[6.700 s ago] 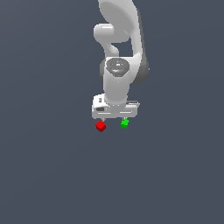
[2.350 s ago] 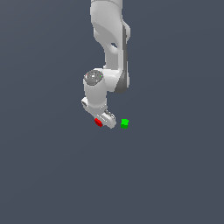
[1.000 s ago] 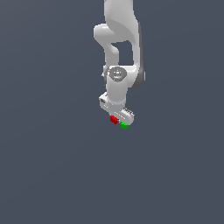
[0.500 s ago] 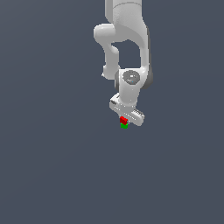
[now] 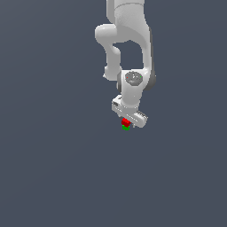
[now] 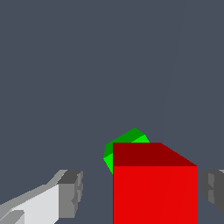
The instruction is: Stack the red cube on top of the green cube.
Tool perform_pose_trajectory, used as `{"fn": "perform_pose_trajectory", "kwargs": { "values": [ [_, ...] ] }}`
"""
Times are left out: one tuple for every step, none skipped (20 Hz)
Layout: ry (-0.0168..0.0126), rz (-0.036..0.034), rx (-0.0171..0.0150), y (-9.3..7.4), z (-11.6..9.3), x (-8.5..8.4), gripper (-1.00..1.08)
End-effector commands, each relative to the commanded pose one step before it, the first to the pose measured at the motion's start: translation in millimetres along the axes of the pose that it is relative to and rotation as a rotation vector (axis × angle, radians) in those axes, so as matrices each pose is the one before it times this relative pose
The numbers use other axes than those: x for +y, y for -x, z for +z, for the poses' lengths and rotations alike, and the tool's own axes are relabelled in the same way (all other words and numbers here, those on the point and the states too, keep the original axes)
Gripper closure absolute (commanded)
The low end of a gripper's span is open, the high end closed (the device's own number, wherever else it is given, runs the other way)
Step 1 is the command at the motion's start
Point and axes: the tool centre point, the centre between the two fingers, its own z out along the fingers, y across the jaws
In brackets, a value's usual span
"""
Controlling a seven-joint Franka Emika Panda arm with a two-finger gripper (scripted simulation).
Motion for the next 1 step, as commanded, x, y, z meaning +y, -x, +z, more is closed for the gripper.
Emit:
{"fn": "perform_pose_trajectory", "kwargs": {
  "values": [
    [-0.00002, 0.00012, 0.00005, -0.02, 0.00, -0.01, -0.92]
  ]
}}
